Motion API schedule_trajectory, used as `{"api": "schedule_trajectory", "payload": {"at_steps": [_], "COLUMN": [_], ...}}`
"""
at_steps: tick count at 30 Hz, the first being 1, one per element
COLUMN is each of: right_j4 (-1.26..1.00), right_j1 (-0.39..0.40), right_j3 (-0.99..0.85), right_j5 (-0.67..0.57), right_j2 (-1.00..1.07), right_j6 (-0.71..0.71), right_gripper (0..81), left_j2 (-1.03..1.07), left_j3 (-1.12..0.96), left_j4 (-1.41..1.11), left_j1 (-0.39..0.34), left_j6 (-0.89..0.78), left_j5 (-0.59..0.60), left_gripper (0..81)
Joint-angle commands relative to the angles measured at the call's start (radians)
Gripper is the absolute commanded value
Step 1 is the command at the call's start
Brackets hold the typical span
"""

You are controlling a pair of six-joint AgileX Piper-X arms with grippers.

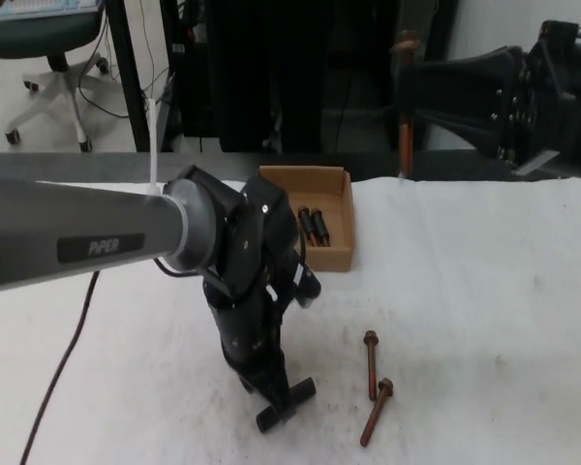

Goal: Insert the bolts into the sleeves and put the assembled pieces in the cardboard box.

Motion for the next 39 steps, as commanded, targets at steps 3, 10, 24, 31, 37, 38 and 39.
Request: {"api": "schedule_trajectory", "payload": {"at_steps": [3,10,24,31,37,38,39], "right_j4": [-0.069,-0.156,-0.189,-0.363,-0.371,-0.371,-0.371], "right_j1": [-0.028,-0.026,0.126,0.205,0.205,0.205,0.205], "right_j3": [-0.007,-0.007,-0.007,-0.023,-0.091,-0.101,-0.110], "right_j5": [-0.002,0.088,0.145,0.200,0.200,0.200,0.200], "right_j2": [-0.010,-0.010,0.021,0.083,0.083,0.083,0.083], "right_j6": [0.004,0.004,0.011,0.033,0.035,0.035,0.035], "right_gripper": [0.8,0.8,0.8,0.8,0.8,0.8,0.8], "left_j2": [-0.146,-0.379,-0.786,-0.798,-0.798,-0.798,-0.798], "left_j3": [-0.015,0.112,0.685,0.717,0.717,0.717,0.717], "left_j4": [-0.120,-0.397,-1.459,-1.494,-1.477,-1.477,-1.477], "left_j1": [0.032,0.122,0.192,0.192,0.192,0.192,0.192], "left_j6": [-0.142,-0.546,-0.847,-0.738,-0.688,-0.688,-0.688], "left_j5": [-0.032,0.282,0.784,0.784,0.784,0.784,0.784], "left_gripper": [0.4,0.4,0.4,0.4,0.4,0.4,0.4]}}
